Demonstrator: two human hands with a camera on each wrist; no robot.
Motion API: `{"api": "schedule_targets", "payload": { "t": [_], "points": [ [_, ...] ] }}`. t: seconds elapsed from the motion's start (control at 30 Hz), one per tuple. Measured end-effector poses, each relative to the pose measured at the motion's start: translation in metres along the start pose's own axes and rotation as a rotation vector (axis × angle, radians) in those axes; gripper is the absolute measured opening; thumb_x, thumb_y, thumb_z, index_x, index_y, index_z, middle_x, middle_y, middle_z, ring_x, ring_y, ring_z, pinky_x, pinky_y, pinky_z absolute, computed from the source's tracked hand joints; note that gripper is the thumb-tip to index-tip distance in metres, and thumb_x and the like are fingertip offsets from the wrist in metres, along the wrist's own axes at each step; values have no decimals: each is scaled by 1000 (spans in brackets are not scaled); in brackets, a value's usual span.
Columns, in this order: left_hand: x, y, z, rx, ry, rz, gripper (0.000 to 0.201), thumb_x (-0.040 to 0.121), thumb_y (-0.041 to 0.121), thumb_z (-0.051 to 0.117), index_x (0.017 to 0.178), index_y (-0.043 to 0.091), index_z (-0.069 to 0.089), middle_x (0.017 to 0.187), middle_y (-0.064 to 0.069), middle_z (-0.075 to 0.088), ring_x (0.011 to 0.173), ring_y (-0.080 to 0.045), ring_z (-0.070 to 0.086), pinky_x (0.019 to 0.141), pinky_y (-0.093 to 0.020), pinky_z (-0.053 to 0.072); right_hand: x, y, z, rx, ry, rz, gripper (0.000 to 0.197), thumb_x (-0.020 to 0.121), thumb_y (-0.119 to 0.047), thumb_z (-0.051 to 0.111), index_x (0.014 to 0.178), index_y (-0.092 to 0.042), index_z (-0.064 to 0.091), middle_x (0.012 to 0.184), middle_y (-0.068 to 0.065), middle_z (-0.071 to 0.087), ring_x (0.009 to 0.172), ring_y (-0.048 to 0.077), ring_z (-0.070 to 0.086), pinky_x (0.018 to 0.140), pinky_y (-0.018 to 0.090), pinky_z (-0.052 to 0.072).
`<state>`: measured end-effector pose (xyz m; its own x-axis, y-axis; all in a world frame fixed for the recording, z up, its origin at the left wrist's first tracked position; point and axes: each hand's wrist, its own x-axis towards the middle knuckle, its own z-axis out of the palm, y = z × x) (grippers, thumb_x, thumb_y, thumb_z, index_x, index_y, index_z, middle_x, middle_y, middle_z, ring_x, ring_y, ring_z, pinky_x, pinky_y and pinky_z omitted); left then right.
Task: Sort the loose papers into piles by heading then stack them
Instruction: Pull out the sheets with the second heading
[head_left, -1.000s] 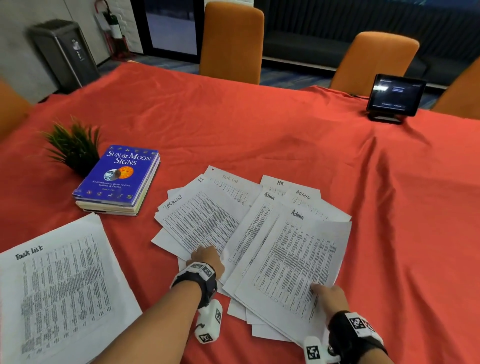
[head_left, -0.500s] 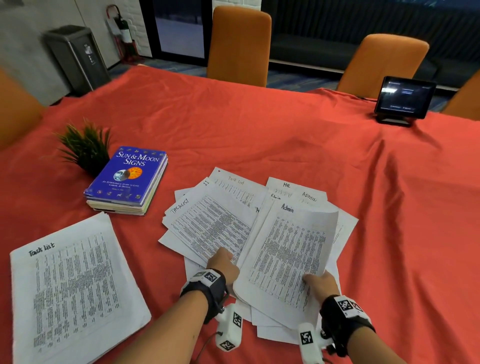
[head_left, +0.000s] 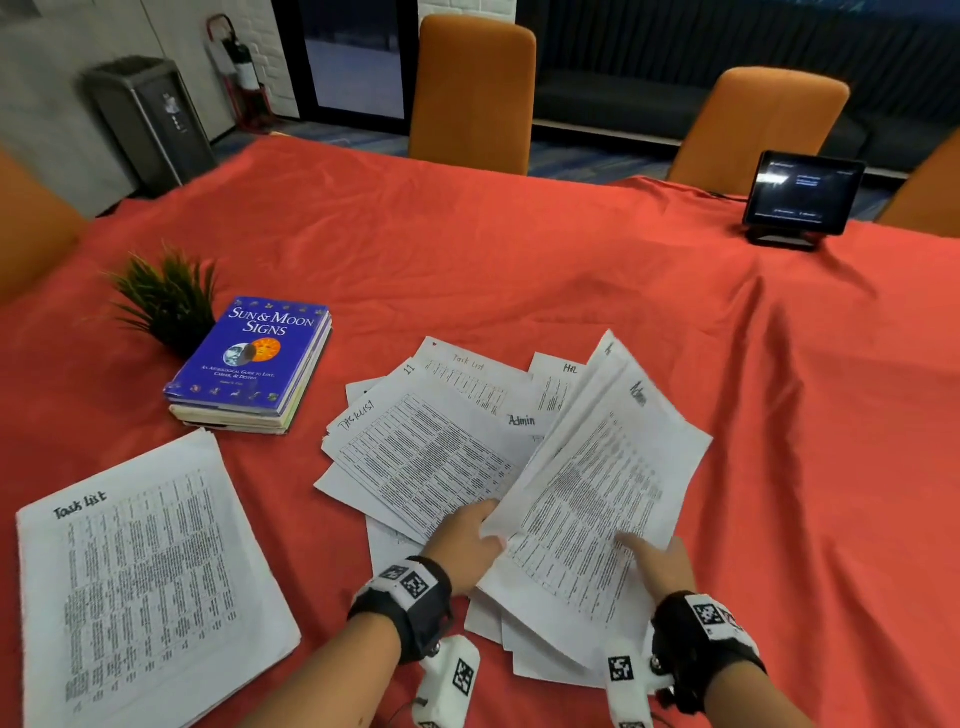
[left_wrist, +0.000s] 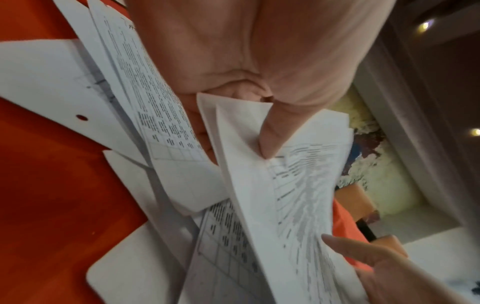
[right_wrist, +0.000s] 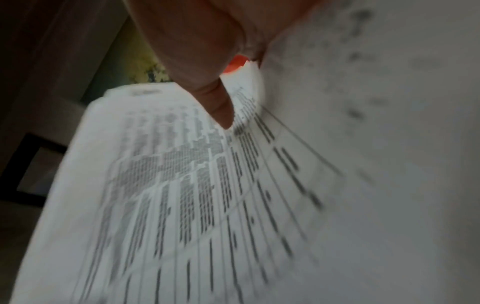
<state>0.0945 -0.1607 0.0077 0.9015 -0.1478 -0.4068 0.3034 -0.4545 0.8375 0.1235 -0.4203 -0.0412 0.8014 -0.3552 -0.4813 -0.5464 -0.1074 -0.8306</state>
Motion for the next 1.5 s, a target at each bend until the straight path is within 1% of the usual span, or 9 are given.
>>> {"api": "schedule_targets", "payload": {
  "t": [0.23,0.4,0.6,0.8,0.97,1.1,1.23,1.43,1.5],
  "points": [
    [-19,-13,-31,-202,-14,60,28,90,10,62,113,25,65,111,7,73,105,-8,67,100,-34,50,-22,-68,-6,517,-238,-40,37,89,-8,60,126,0,56,116,17,69,101,27,69,77,35,60],
    [-17,-7,-35,-196,337,112,30,86,15,61,105,38,63,102,12,73,98,-10,68,92,-40,55,-58,-115,10,372,-113,-445,23,94,-6,56,115,1,62,106,15,70,94,27,67,81,39,57],
    [-23,20,-36,-207,550,228,32,93,8,54,119,26,51,109,12,67,101,-2,63,90,-25,51,-88,-124,30,324,-154,-700,16,94,0,54,103,-12,59,93,0,67,85,11,63,77,28,52],
    [-26,30,-37,-380,621,311,35,97,8,49,124,30,46,112,18,62,103,11,58,89,-11,47,-91,-109,36,315,-176,-675,22,94,4,50,96,-18,54,90,1,64,82,11,61,74,26,51],
    [-34,57,-35,-505,597,454,29,94,20,44,115,41,47,116,22,60,107,12,58,89,-6,43,-96,-114,33,385,-159,-698,29,98,2,44,97,-24,57,96,2,62,91,21,56,81,39,46],
    [-41,74,-31,-516,603,554,19,93,23,42,107,36,46,104,21,62,95,12,60,77,-3,43,-102,-114,27,446,-111,-742,33,98,8,37,100,-20,55,88,-15,66,85,5,59,76,22,50],
    [-39,67,-27,-495,599,540,19,92,27,42,108,38,45,103,12,65,94,1,63,74,-9,48,-105,-103,27,423,-137,-688,34,96,12,34,104,-16,53,87,-19,69,81,-4,62,71,12,50],
    [-34,63,-29,-456,644,462,14,89,35,41,102,36,45,99,4,66,89,-13,63,74,-29,54,-97,-94,35,330,-154,-611,31,99,2,39,108,-22,56,101,-6,66,89,-1,64,76,15,51],
    [-34,62,-31,-465,653,439,14,89,33,41,103,35,46,98,7,66,85,-6,63,73,-24,53,-95,-94,38,325,-154,-594,27,100,-4,40,108,-22,58,101,-7,68,91,4,65,79,22,52]
  ]
}}
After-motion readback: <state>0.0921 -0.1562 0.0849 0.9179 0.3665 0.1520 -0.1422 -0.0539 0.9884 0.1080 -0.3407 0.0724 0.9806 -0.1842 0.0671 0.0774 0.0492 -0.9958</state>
